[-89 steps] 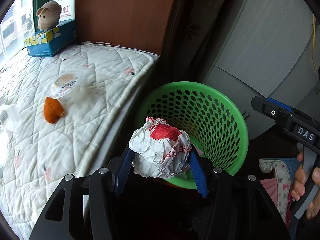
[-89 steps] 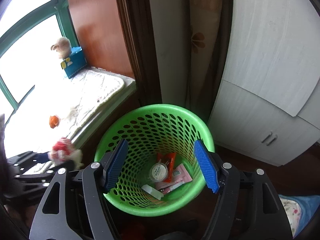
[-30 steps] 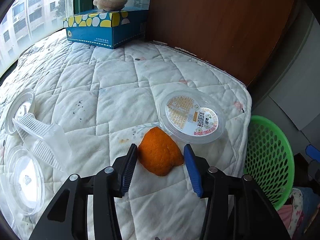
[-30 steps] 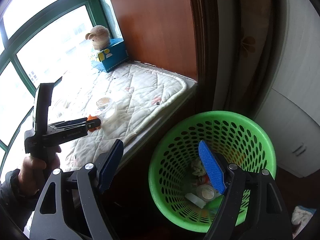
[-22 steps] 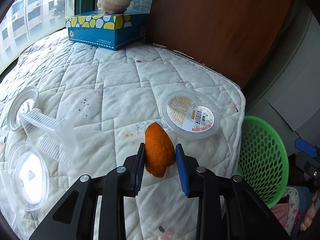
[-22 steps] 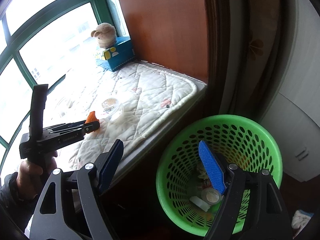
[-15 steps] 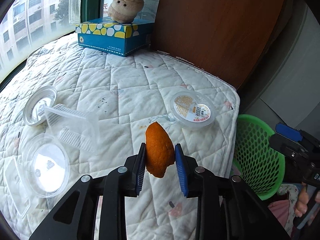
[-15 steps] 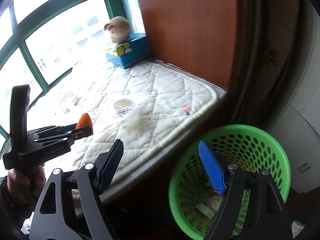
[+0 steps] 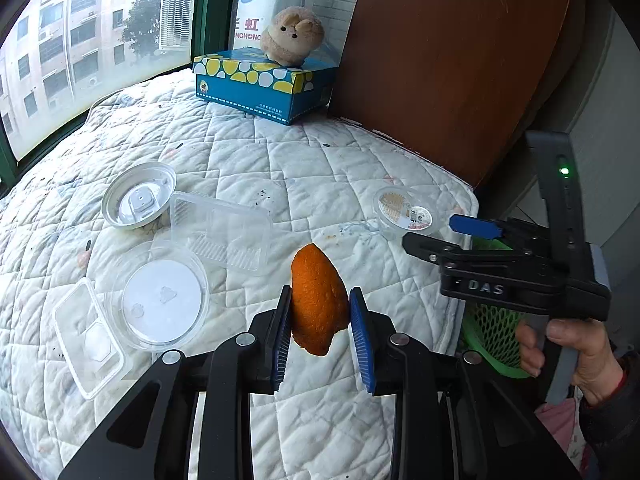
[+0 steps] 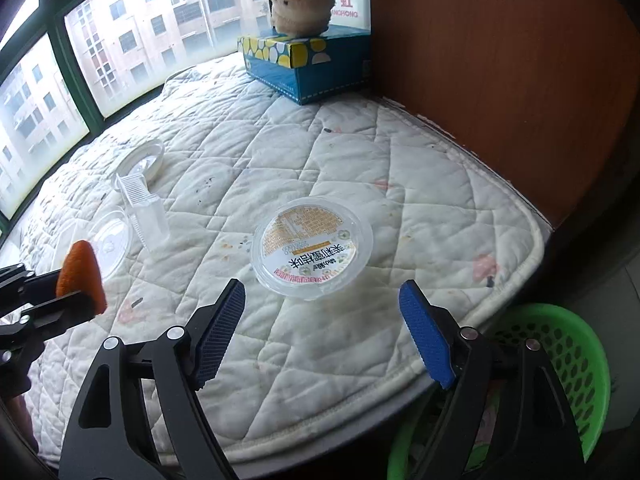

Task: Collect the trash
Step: 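Grasp the round clear lidded food tub with the right tool while the left tool holds the peel, then drop the tub into the basket with the right tool while the left tool carries the peel there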

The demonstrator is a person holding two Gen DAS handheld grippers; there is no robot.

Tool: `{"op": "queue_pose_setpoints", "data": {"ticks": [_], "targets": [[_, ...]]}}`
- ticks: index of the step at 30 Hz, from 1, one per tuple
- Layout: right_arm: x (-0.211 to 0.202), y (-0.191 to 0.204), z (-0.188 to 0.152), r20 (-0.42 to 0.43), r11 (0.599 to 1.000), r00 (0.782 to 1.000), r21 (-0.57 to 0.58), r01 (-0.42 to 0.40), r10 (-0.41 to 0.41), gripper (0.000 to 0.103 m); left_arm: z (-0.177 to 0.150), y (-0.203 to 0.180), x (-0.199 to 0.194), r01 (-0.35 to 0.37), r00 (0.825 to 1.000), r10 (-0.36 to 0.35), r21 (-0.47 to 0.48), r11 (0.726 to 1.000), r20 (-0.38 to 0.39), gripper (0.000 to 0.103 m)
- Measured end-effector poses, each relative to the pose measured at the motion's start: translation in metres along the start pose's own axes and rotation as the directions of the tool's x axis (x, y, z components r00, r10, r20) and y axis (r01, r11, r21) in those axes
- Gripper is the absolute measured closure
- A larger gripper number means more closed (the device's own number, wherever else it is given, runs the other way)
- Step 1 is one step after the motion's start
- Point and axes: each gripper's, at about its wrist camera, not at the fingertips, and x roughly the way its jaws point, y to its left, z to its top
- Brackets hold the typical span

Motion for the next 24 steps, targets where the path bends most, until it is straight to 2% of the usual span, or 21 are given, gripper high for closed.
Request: {"op": "queue_pose_setpoints", "data": {"ticks": [10, 11, 12, 14, 24], "targets": [[0.03, 0.007, 0.016, -0.028, 0.999, 0.999, -0.032, 0.029, -0.03, 0.023, -0.006, 0.007, 0.0, 0.016, 1.0, -0.016, -0.018, 1.0, -0.004, 0.075], [0.031, 0.007, 0.017, -0.029, 0.999, 0.999, -0.029, 0.03, -0.03, 0.025, -0.006, 0.007, 0.001, 0.016, 1.0, -0.016, -0.018, 1.0, -0.005, 0.075], [0.031, 0.007, 0.017, -0.028, 0.999, 0.999, -0.025, 0.031, -0.032, 0.031, -0.007, 0.007, 0.001, 0.016, 1.0, -0.016, -0.019, 1.0, -0.006, 0.075], [0.029, 0.007, 0.016, -0.029, 1.0, 0.999, -0.018, 0.02, -0.021, 0.036, -0.007, 0.008, 0.002, 0.017, 1.0, -0.018, -0.023, 1.0, -0.009, 0.075], [-0.017, -0.006, -0.004, 0.025, 1.0, 0.999, 0.015, 0.026, -0.026, 0.038, -0.01, -0.014, -0.003, 0.039, 0.999, -0.039, 0.005, 0.999, -0.002, 0.075]]}}
